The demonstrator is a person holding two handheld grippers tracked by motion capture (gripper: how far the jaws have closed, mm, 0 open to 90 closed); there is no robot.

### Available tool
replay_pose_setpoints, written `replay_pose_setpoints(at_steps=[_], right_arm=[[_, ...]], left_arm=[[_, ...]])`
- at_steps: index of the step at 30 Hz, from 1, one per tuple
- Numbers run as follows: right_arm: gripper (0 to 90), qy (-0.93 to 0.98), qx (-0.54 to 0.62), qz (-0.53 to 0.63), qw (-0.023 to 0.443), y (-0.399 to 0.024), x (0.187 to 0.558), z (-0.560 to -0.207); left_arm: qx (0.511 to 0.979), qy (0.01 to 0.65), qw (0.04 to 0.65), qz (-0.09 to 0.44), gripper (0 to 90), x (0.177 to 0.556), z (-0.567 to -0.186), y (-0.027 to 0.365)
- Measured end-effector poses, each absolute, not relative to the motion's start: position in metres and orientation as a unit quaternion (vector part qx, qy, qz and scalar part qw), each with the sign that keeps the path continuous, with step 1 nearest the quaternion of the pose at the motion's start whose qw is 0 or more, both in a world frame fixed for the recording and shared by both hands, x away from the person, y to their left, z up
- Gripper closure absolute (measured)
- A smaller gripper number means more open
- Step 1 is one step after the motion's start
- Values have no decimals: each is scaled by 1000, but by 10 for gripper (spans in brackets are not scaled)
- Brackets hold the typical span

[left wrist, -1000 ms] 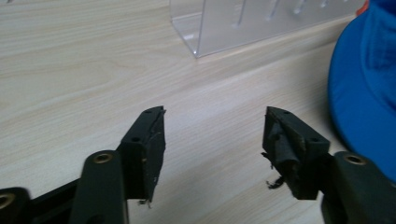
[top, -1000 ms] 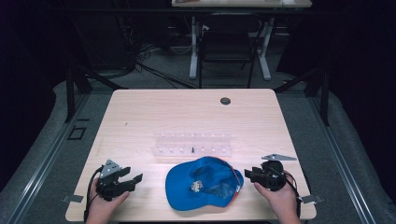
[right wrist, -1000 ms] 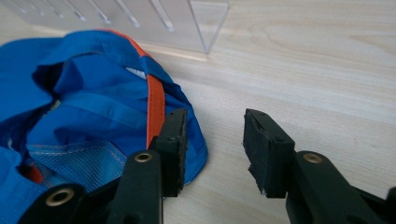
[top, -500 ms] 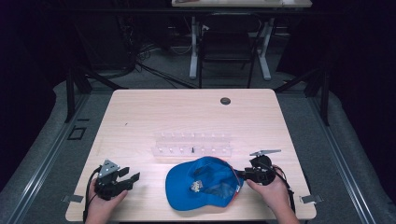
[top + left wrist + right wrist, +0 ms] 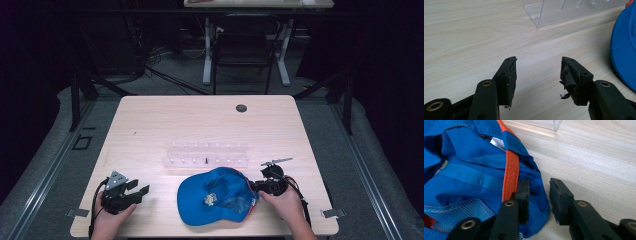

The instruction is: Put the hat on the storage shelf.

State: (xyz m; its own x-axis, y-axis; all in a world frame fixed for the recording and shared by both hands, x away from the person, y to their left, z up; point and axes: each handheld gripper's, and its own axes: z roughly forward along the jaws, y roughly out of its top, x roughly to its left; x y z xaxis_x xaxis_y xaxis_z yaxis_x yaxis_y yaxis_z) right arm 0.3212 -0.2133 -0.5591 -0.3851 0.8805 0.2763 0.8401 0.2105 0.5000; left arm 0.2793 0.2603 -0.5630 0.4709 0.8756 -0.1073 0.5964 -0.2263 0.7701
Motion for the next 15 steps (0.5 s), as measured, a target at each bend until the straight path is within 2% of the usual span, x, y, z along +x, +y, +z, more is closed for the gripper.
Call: replay_pose_setpoints(at_steps=[8,15], right_arm=[[867,776,557,293,23,-213,322,-558],[900,774,558,300,17,-215,320,-553]], left_arm=[[763,482,392,179,472,280,-564,260],[763,482,392,179,472,279,-563,260]])
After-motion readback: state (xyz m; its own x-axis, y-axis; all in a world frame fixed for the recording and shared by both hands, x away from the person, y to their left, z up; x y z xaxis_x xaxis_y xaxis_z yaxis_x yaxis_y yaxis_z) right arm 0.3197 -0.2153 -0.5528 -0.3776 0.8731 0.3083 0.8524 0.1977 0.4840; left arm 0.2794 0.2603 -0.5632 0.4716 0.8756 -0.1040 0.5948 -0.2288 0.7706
